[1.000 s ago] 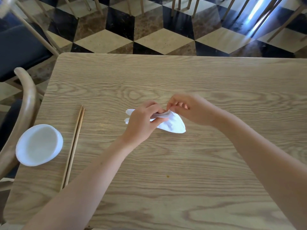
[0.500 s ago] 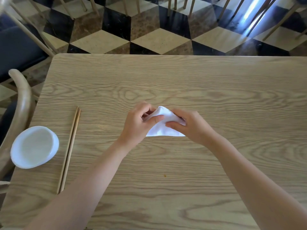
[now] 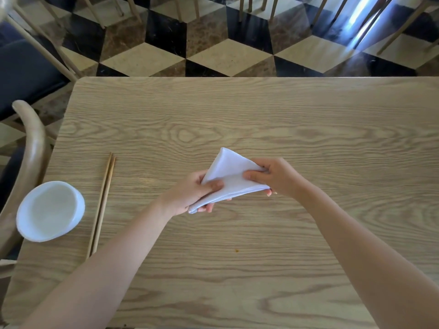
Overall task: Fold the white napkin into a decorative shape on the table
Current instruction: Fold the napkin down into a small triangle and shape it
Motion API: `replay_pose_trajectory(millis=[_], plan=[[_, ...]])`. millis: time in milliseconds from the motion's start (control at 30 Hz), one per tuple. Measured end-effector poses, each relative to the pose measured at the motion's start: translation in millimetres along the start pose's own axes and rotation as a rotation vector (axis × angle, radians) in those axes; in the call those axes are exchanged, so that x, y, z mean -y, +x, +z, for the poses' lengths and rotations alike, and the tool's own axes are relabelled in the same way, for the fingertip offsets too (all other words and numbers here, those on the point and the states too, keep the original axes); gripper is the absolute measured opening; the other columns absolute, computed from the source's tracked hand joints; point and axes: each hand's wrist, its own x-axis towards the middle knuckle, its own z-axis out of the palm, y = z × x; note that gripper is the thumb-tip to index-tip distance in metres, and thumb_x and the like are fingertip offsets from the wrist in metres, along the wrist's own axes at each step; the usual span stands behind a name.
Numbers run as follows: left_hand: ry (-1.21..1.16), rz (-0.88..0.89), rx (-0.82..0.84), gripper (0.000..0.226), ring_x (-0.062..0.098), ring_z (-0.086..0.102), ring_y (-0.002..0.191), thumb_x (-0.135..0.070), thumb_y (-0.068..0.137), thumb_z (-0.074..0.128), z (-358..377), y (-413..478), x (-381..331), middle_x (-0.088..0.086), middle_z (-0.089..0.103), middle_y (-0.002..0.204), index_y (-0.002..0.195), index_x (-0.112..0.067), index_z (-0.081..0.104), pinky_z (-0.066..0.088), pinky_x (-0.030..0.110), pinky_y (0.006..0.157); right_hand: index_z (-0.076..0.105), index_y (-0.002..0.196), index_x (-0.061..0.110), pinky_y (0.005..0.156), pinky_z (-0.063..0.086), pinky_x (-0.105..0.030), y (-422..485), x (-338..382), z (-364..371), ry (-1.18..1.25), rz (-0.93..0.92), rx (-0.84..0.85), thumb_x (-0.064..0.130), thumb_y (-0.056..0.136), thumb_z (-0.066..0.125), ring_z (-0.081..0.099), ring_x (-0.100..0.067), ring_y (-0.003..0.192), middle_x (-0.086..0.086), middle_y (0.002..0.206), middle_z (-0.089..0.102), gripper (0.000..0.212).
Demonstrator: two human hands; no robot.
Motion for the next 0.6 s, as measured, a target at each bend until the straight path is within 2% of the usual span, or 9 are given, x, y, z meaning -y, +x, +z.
replay_pose_trajectory(millis=[100, 133, 200, 267, 367, 433, 467, 533, 600], plan=[[-0.056, -0.117, -0.122, 0.018, 0.014, 0.040, 0.032, -0.023, 0.090, 0.056, -5, 2, 9, 0.018, 0.070, 0.079, 0.086, -0.006, 0.057, 0.024, 0.016, 0.033, 0.056, 0.064, 0.023, 0.041, 0.042, -0.022, 4, -13, 3, -0.106, 0.061, -0.018, 0.030, 0.083, 0.067, 0.043, -0.004, 0.037, 0.004, 0.056, 0.045, 0.023], [-0.042, -0.164, -0.172, 0.019, 0.013, 0.039, 0.031, -0.024, 0.090, 0.057, -6, 2, 13, 0.017, 0.069, 0.075, 0.081, -0.007, 0.056, 0.023, 0.016, 0.033, 0.053, 0.064, 0.022, 0.045, 0.045, -0.027, 4, -16, 4, -0.147, 0.088, -0.032, 0.033, 0.083, 0.067, 0.046, -0.006, 0.041, 0.005, 0.057, 0.047, 0.025], [0.071, -0.240, -0.271, 0.023, 0.013, 0.042, 0.030, -0.026, 0.089, 0.059, -8, 0, 19, 0.012, 0.067, 0.066, 0.074, -0.009, 0.053, 0.025, 0.017, 0.033, 0.055, 0.084, 0.019, 0.058, 0.047, -0.036, 1, -18, 12, -0.356, 0.149, -0.045, 0.044, 0.083, 0.061, 0.056, -0.019, 0.062, 0.002, 0.071, 0.055, 0.026], [0.303, -0.249, -0.373, 0.026, 0.016, 0.051, 0.033, -0.032, 0.089, 0.057, -4, -5, 22, 0.008, 0.066, 0.063, 0.077, -0.009, 0.051, 0.033, 0.021, 0.034, 0.049, 0.104, 0.017, 0.065, 0.041, -0.035, -3, -21, 28, -0.661, 0.180, -0.115, 0.049, 0.087, 0.053, 0.059, -0.027, 0.083, -0.002, 0.088, 0.060, 0.037], [0.943, -0.116, -0.640, 0.029, 0.028, 0.066, 0.064, -0.038, 0.091, 0.049, 6, -13, 31, 0.008, 0.067, 0.077, 0.089, -0.010, 0.055, 0.044, 0.033, 0.052, 0.051, 0.110, 0.012, 0.076, 0.040, -0.035, -12, -25, 53, -0.924, 0.022, -0.343, 0.038, 0.085, 0.059, 0.054, -0.028, 0.097, -0.006, 0.107, 0.056, 0.036], [1.110, 0.094, -0.868, 0.033, 0.034, 0.064, 0.088, -0.033, 0.092, 0.046, 18, -9, 33, 0.014, 0.068, 0.097, 0.108, -0.006, 0.057, 0.049, 0.038, 0.066, 0.050, 0.121, 0.010, 0.091, 0.042, -0.040, -8, -27, 61, -0.846, -0.072, -0.424, 0.022, 0.080, 0.062, 0.049, -0.030, 0.110, -0.009, 0.125, 0.053, 0.045], [1.087, 0.204, -0.886, 0.039, 0.034, 0.062, 0.102, -0.032, 0.093, 0.041, 26, -2, 33, 0.017, 0.066, 0.111, 0.118, -0.005, 0.055, 0.050, 0.041, 0.079, 0.046, 0.130, 0.009, 0.101, 0.037, -0.042, -4, -28, 65, -0.775, -0.125, -0.396, 0.018, 0.080, 0.056, 0.045, -0.030, 0.121, -0.010, 0.136, 0.047, 0.052], [1.046, 0.326, -0.760, 0.049, 0.029, 0.045, 0.128, -0.034, 0.096, 0.028, 42, 16, 36, 0.015, 0.051, 0.136, 0.134, -0.009, 0.044, 0.035, 0.043, 0.106, 0.034, 0.142, 0.010, 0.115, 0.019, -0.040, 2, -27, 75, -0.723, -0.235, -0.297, 0.023, 0.088, 0.036, 0.031, -0.025, 0.138, -0.007, 0.150, 0.034, 0.055], [1.080, 0.310, -0.668, 0.055, 0.022, 0.029, 0.139, -0.041, 0.098, 0.011, 53, 30, 44, 0.007, 0.037, 0.148, 0.142, -0.014, 0.033, 0.018, 0.041, 0.115, 0.027, 0.145, 0.011, 0.117, 0.012, -0.037, 5, -30, 85, -0.773, -0.268, -0.240, 0.032, 0.093, 0.023, 0.025, -0.019, 0.141, -0.004, 0.153, 0.028, 0.056]])
